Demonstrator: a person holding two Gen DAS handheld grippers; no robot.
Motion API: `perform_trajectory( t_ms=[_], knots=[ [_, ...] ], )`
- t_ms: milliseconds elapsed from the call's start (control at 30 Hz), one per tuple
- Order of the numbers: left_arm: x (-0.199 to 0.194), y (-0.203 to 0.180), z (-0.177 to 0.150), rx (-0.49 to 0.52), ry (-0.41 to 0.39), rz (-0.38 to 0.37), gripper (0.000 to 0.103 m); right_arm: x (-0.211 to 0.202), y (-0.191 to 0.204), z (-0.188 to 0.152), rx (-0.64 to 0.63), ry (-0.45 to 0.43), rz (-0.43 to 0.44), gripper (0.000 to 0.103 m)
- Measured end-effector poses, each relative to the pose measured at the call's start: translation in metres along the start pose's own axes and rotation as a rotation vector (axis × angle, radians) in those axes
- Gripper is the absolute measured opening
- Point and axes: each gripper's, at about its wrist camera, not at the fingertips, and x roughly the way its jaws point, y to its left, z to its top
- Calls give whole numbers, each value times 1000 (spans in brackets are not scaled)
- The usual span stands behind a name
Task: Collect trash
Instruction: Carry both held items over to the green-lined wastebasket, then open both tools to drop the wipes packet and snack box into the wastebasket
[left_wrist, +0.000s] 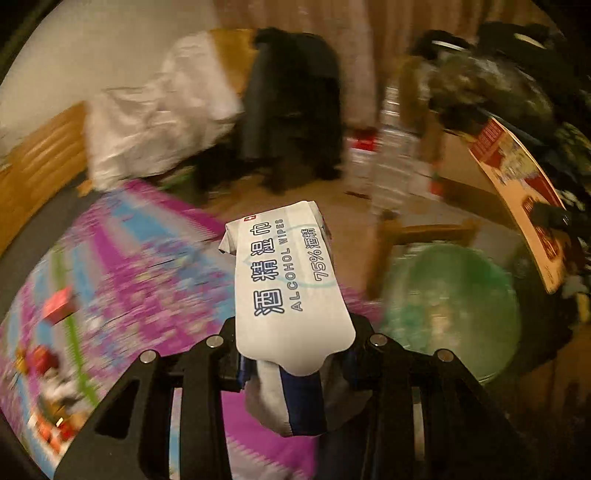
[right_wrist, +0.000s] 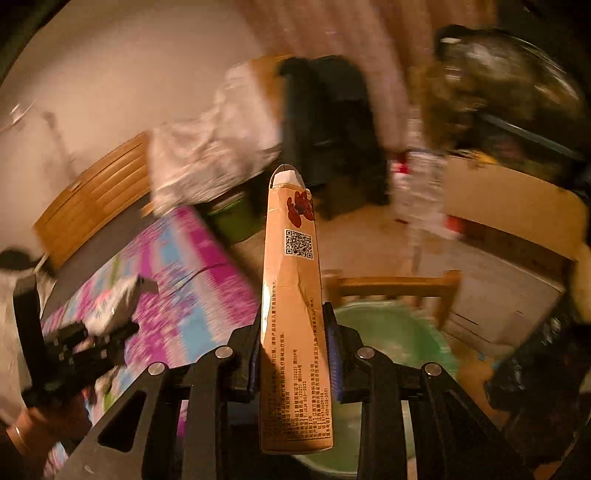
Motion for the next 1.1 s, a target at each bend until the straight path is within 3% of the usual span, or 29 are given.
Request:
perform_trajectory(
  t_ms=[167, 367, 600, 1000, 1067, 1100],
  knots=[
    [36, -50, 18, 97, 50, -189, 35, 1, -41, 0, 34, -5, -159, 30],
    [69, -112, 24, 202, 99, -279, 35, 4, -76, -31, 153, 60, -207, 30],
    [84, -147, 20, 240, 126, -317, 35, 22, -96, -70, 207, 131, -220, 30],
    [89, -156, 19, 249, 142, -317, 35, 48, -79, -79, 233, 154, -122, 30],
    [89, -158, 19, 254, 142, -327, 38, 53, -77, -78, 221, 151, -123, 31],
    [90, -159, 19, 262, 140, -327, 50, 54, -77, -79, 226, 150, -144, 41]
  ],
)
